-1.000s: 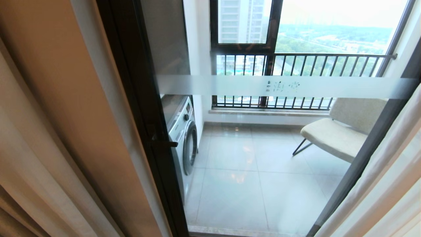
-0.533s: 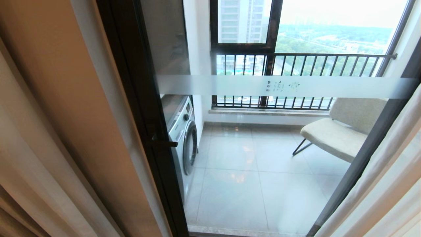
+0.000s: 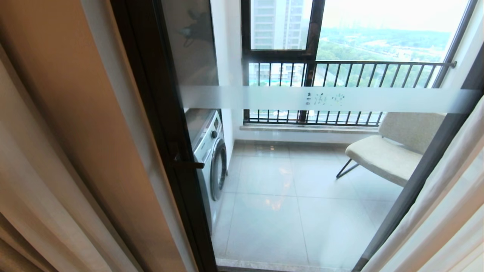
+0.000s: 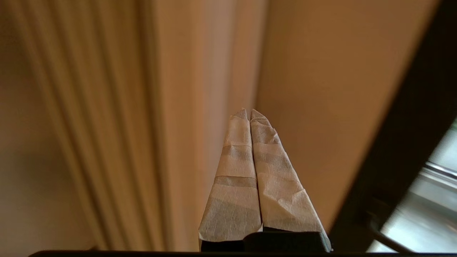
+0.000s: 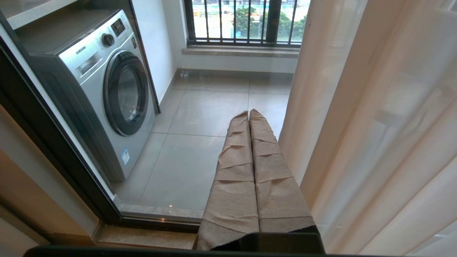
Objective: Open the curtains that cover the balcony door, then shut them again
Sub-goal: Close the inner curtains on both sides
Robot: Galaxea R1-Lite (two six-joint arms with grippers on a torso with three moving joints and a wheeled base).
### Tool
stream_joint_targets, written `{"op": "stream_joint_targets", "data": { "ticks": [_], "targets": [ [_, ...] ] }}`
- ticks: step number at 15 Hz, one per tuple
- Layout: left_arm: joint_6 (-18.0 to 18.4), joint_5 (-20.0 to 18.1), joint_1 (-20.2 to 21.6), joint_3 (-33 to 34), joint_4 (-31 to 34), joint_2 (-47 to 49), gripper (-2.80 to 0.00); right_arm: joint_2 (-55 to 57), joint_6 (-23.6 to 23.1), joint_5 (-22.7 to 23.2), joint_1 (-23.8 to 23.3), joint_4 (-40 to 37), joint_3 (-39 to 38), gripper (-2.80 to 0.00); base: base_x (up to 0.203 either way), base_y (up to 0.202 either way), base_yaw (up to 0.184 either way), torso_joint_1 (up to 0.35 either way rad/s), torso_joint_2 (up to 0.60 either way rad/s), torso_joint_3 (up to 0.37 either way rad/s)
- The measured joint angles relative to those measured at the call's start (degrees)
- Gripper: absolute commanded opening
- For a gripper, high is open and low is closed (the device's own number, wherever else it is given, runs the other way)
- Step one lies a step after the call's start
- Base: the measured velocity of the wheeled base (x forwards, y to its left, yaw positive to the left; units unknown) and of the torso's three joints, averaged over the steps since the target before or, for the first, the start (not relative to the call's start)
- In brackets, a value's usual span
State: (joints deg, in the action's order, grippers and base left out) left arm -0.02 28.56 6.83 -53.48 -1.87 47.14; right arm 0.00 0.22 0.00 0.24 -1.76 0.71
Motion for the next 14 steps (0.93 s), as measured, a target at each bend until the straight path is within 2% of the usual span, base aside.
{"op": "stream_joint_targets", "data": {
  "ticks": [3, 4, 6, 8, 14],
  "targets": [
    [-0.4, -1.8, 11.7, -4.4, -0.3, 6.1, -2.8, 0.0, 0.0, 0.0, 0.0, 0.0, 0.0, -2.8, 0.0, 0.0, 0.0, 0.0, 0.0, 0.0],
    [-0.8, -3.4, 15.5, -5.5, -0.3, 8.0, 0.0, 0.0, 0.0, 0.0, 0.0, 0.0, 0.0, -2.8, 0.0, 0.0, 0.0, 0.0, 0.0, 0.0],
    [-1.8, -8.0, 21.9, -7.7, -0.3, 11.6, 0.0, 0.0, 0.0, 0.0, 0.0, 0.0, 0.0, -2.8, 0.0, 0.0, 0.0, 0.0, 0.0, 0.0],
    [-2.4, -12.0, 25.3, -9.4, -0.9, 15.0, 0.0, 0.0, 0.0, 0.0, 0.0, 0.0, 0.0, -2.8, 0.0, 0.0, 0.0, 0.0, 0.0, 0.0],
    [-2.5, -14.3, 28.3, -10.2, -12.7, 24.8, 0.0, 0.0, 0.0, 0.0, 0.0, 0.0, 0.0, -2.8, 0.0, 0.0, 0.0, 0.0, 0.0, 0.0]
  ]
}}
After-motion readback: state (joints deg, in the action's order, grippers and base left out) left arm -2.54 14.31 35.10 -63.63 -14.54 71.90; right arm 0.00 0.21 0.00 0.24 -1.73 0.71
